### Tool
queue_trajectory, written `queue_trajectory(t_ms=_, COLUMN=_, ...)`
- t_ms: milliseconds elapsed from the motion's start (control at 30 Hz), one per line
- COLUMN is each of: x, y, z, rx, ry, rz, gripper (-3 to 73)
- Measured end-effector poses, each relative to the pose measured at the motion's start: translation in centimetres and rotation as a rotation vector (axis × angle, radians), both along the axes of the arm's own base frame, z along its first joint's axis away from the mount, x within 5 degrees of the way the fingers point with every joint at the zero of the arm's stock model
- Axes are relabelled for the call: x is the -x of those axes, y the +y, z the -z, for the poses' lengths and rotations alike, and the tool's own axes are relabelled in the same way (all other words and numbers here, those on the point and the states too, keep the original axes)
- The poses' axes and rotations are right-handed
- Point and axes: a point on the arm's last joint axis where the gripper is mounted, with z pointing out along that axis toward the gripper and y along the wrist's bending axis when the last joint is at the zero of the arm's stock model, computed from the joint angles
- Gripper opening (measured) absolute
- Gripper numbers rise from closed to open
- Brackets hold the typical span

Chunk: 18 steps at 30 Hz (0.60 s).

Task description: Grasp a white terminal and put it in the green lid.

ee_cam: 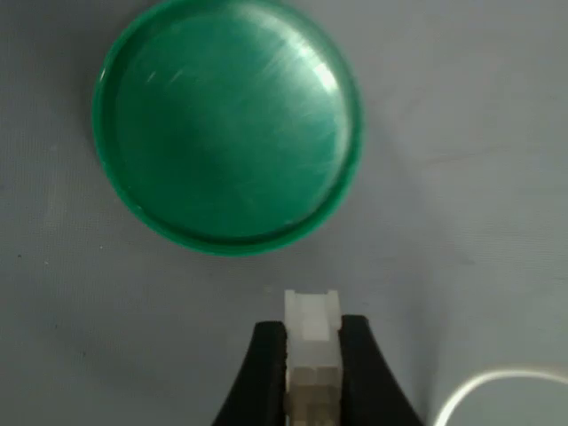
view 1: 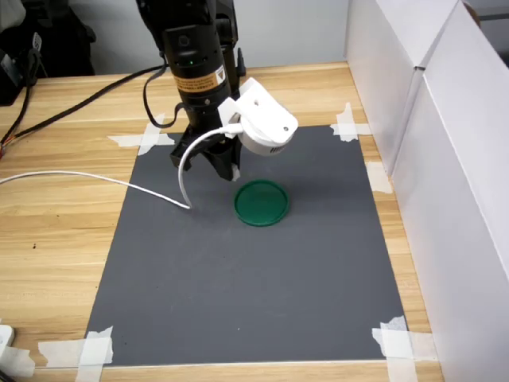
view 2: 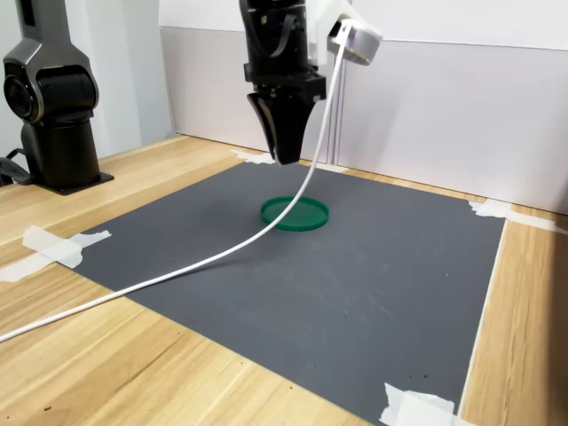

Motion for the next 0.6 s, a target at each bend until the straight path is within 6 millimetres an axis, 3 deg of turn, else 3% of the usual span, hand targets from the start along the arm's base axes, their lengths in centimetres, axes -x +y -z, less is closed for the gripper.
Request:
queue_trajectory(t_ms=300, x=1.0, y=3.7, z=1.5, rx=0.002, ry=-0.011, rz=-0.099, gripper=8.7)
queue_trajectory(t_ms=600, x=-0.1, y=3.7, z=3.4, rx=0.051, ry=-0.017, rz=-0.073, gripper=8.7)
